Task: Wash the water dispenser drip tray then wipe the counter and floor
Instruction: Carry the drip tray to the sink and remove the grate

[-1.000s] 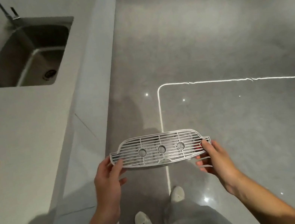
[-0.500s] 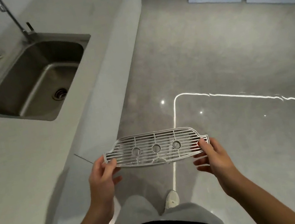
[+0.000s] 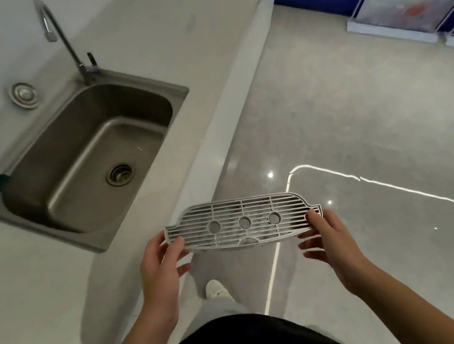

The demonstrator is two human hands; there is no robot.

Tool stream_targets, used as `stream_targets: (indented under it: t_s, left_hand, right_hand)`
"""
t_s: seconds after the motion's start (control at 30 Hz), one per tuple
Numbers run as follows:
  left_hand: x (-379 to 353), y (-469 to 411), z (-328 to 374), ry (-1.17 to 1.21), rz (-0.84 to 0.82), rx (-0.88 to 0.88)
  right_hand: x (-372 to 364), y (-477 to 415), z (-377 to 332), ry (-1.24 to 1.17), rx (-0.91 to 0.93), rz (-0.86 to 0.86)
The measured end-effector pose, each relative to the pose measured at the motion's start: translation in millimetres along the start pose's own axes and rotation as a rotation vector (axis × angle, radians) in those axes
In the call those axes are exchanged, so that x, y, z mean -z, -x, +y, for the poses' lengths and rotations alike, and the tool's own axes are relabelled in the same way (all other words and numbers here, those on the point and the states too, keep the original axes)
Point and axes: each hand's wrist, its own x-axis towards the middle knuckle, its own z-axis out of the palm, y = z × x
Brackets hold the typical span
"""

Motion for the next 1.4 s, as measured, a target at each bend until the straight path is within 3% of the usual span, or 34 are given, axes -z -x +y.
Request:
stream_targets:
  t_s: [0.43, 0.93, 1.07, 1.2, 1.4]
  left_hand:
    - [-26, -146, 75, 0.139, 0.255, 0.023]
    - [-70, -258, 115, 0.498, 0.83, 0.03]
    - [-73, -278, 126, 0.661, 0.863, 0.034]
    - [-65, -287, 138, 0.887, 0.76, 0.063]
    - [-39, -311, 155, 0.937, 0.748, 0.053]
  right_hand:
    - [-99, -174, -147, 0.146, 0.05, -0.219]
    - [-260, -384, -293, 0.461, 0.142, -0.751]
    - [-297, -414, -317, 0.525, 0.141, -0.866]
    - [-329, -425, -325, 0.534, 0.076, -0.915]
    - [-374, -428, -325, 0.581, 0.056, -0.937]
